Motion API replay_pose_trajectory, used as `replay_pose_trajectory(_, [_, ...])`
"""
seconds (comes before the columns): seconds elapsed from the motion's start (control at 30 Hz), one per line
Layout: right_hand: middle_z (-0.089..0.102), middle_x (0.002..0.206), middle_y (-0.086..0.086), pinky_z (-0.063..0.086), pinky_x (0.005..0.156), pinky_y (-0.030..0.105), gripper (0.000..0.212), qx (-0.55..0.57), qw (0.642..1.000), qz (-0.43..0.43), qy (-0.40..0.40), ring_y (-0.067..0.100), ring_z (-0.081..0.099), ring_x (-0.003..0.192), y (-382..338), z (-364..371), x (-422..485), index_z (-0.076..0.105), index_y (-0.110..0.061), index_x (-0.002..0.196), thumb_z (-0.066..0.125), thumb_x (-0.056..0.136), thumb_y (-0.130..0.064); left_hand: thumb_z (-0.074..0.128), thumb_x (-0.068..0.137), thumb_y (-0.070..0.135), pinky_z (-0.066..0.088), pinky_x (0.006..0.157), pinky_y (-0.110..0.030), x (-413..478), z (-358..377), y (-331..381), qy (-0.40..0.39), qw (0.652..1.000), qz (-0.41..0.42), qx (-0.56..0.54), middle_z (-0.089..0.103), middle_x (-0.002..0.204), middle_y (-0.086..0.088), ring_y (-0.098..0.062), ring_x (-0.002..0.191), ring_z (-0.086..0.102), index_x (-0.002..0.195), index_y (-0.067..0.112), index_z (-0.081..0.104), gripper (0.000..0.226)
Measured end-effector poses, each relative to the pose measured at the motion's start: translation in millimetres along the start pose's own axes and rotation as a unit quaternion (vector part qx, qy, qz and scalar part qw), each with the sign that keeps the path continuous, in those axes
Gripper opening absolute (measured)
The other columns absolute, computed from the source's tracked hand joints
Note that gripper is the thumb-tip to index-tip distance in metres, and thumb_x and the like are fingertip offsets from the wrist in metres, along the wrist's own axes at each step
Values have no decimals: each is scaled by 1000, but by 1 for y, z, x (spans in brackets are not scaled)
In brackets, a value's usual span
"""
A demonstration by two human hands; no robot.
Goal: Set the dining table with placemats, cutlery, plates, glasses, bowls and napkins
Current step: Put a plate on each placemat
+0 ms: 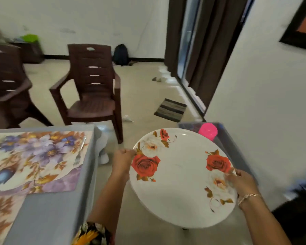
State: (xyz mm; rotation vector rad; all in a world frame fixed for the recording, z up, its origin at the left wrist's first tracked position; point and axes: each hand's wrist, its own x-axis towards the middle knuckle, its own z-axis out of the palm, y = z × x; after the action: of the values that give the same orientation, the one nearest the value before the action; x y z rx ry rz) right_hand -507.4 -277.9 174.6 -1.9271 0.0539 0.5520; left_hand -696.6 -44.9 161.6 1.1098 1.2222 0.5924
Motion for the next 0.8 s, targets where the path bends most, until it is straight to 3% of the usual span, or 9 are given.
replay_pose_trajectory(0.1, [55, 69, 9, 45, 71, 37, 16, -24, 998, -33, -50, 27, 53, 75, -30, 33, 29, 59, 1, 88, 51, 84, 13, 59, 89, 11, 52, 64, -33, 15, -9, 10, 48, 999, 0, 6, 62, 82, -15, -28, 75, 62, 78, 5, 58, 12])
replay_pose_trajectory(0.27, [49, 64, 8, 41, 38, 17, 14, -61, 988, -75, -120, 20, 43, 57, -79, 108, 80, 56, 4, 89, 48, 86, 14, 56, 91, 11, 48, 58, -30, 71, -24, 31, 122, 992, -4, -25, 59, 79, -13, -22, 69, 58, 75, 10, 53, 16])
replay_pose_trajectory(0.33, [53, 68, 12, 45, 49, 24, 13, -88, 982, -75, -147, 24, 47, 60, -100, 147, 105, 57, 5, 94, 47, 87, 11, 55, 92, 11, 49, 60, -30, 105, -31, 43, 145, 988, -11, -45, 60, 79, -13, -23, 68, 58, 76, 9, 54, 16])
replay_pose_trajectory(0.43, [61, 88, 22, 47, 70, 36, 25, -107, 977, -71, -167, 36, 58, 82, -136, 214, 143, 56, 7, 111, 50, 87, 8, 55, 92, 12, 45, 57, -27, 158, -46, 72, 174, 984, -31, -35, 57, 76, -10, -19, 67, 54, 83, 4, 57, 12])
replay_pose_trajectory(0.6, [66, 90, 24, 53, 68, 40, 14, -118, 959, -88, -241, 37, 64, 80, -200, 330, 180, 62, 1, 99, 57, 85, 2, 57, 90, 13, 45, 55, -27, 241, -96, 120, 203, 979, -24, -5, 59, 74, -11, -19, 64, 56, 73, 8, 55, 18])
replay_pose_trajectory(0.67, [65, 92, 24, 52, 67, 40, 16, -123, 954, -92, -259, 37, 63, 81, -222, 372, 188, 61, 3, 99, 57, 84, 5, 58, 88, 11, 45, 60, -29, 268, -113, 130, 236, 972, -17, -15, 57, 71, -10, -21, 64, 55, 67, 9, 53, 22])
replay_pose_trajectory(0.8, [61, 83, 22, 48, 64, 36, 14, -147, 931, -110, -316, 33, 57, 74, -256, 449, 206, 60, 2, 93, 54, 83, 10, 61, 87, 8, 42, 52, -26, 308, -139, 141, 285, 956, -27, -61, 55, 68, -8, -18, 60, 54, 68, 9, 50, 22])
